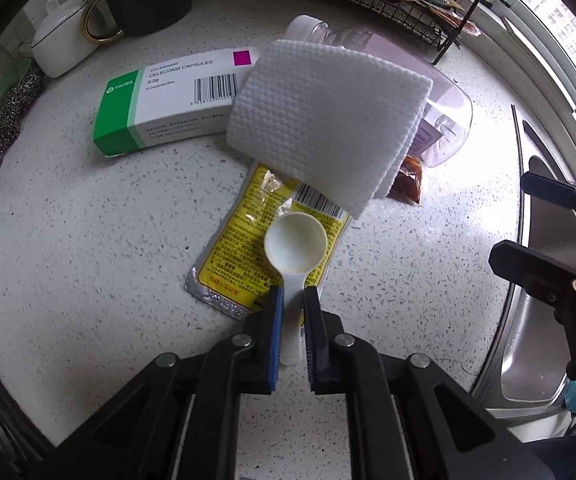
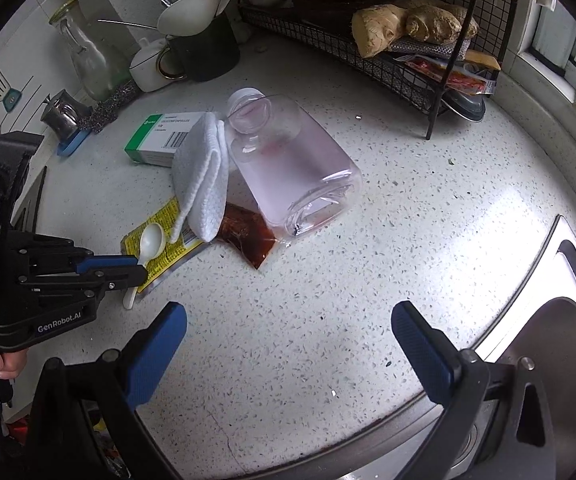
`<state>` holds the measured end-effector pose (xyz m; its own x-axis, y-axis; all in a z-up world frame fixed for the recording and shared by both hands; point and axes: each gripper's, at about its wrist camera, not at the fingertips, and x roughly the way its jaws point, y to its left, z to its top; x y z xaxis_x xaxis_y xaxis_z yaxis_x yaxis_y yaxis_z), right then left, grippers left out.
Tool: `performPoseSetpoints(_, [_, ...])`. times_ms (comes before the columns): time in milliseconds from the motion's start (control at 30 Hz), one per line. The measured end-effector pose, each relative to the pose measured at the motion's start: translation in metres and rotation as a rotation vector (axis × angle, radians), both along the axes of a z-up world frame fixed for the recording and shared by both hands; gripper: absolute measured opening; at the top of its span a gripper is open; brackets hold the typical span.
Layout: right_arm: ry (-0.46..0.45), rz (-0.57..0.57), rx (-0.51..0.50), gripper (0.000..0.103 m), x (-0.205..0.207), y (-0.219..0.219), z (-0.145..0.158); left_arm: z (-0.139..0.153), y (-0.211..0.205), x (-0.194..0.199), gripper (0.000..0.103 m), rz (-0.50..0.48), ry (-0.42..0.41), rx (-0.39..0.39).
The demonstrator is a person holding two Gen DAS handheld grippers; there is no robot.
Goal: Collect trash
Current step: 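Grasp the white cloth pad with the right tool while the left tool holds the spoon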
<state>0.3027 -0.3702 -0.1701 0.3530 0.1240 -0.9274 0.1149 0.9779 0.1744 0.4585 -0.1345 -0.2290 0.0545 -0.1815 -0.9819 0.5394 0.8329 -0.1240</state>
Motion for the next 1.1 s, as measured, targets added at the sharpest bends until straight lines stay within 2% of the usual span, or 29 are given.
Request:
performPoseSetpoints(400, [-0.105, 0.109, 0.011, 0.101, 0.045, 0.022, 0.030, 0.042, 0.031, 0.006, 0.009, 0.078, -0.063, -0.046])
performPoseSetpoints(467, [-0.105, 0.131, 0.025, 0.092, 0.057, 0.025, 0.030, 0.047, 0.040, 0.008, 0.009, 0.102, -0.074, -0.042])
performPoseSetpoints(533, [-0.092, 0.142, 0.042, 0.078, 0.068, 0.027, 0.025, 0.050, 0.046, 0.010, 0.009, 0.119, -0.082, -0.040])
performPoseSetpoints(567, [-0.086, 0.144, 0.047, 0.075, 0.073, 0.028, 0.022, 0.051, 0.050, 0.011, 0.009, 0.128, -0.084, -0.039])
performPoseSetpoints(633, [-0.075, 0.154, 0.058, 0.061, 0.081, 0.030, 0.017, 0.052, 0.059, 0.014, 0.009, 0.140, -0.088, -0.041])
performPoseSetpoints(767, [-0.046, 0.181, 0.015, 0.045, 0.086, 0.037, 0.009, 0.052, 0.066, 0.014, 0.009, 0.160, -0.091, -0.041])
performPoseSetpoints(833, [-0.035, 0.197, -0.003, 0.028, 0.090, 0.045, 0.005, 0.052, 0.068, 0.014, 0.009, 0.168, -0.090, -0.045])
performPoseSetpoints(1000, [-0.030, 0.234, -0.033, 0.006, 0.088, 0.057, 0.000, 0.052, 0.070, 0.011, 0.009, 0.167, -0.086, -0.044])
performPoseSetpoints(1100, [-0.048, 0.242, -0.013, 0.004, 0.086, 0.063, 0.003, 0.058, 0.070, 0.006, 0.009, 0.164, -0.095, -0.052])
